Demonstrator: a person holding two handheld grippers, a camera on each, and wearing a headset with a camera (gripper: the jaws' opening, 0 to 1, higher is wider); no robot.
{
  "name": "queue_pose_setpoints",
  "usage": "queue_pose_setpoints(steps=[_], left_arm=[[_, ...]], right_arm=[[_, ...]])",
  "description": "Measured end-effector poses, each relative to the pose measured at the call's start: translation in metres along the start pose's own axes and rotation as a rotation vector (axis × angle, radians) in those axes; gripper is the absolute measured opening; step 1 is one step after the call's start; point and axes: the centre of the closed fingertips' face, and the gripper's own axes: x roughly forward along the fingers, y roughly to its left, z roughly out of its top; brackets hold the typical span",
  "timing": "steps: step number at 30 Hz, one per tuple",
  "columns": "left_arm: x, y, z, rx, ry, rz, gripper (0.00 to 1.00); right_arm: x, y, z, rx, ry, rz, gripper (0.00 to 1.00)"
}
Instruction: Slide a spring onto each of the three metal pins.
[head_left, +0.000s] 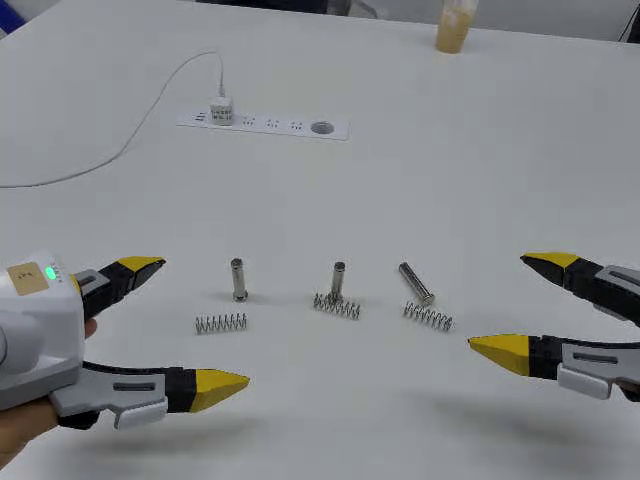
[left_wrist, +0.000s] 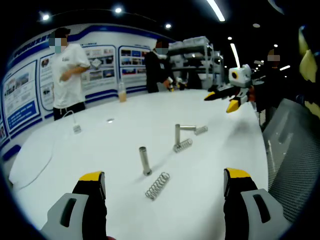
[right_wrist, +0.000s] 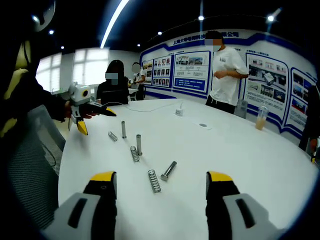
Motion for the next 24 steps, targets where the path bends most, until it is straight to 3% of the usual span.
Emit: queue_pose_setpoints(steps=[12, 24], left_arm=[[0.000, 0.001, 0.002, 0.004, 0.002, 0.000, 1.00], [0.000, 0.000, 0.003, 0.004, -0.001, 0.001, 1.00]], right_arm=[[0.006, -0.013, 0.009, 0.007, 0.011, -0.020, 0.69], [0.034, -0.025, 0.018, 0.024, 0.069, -0.038, 0.57]])
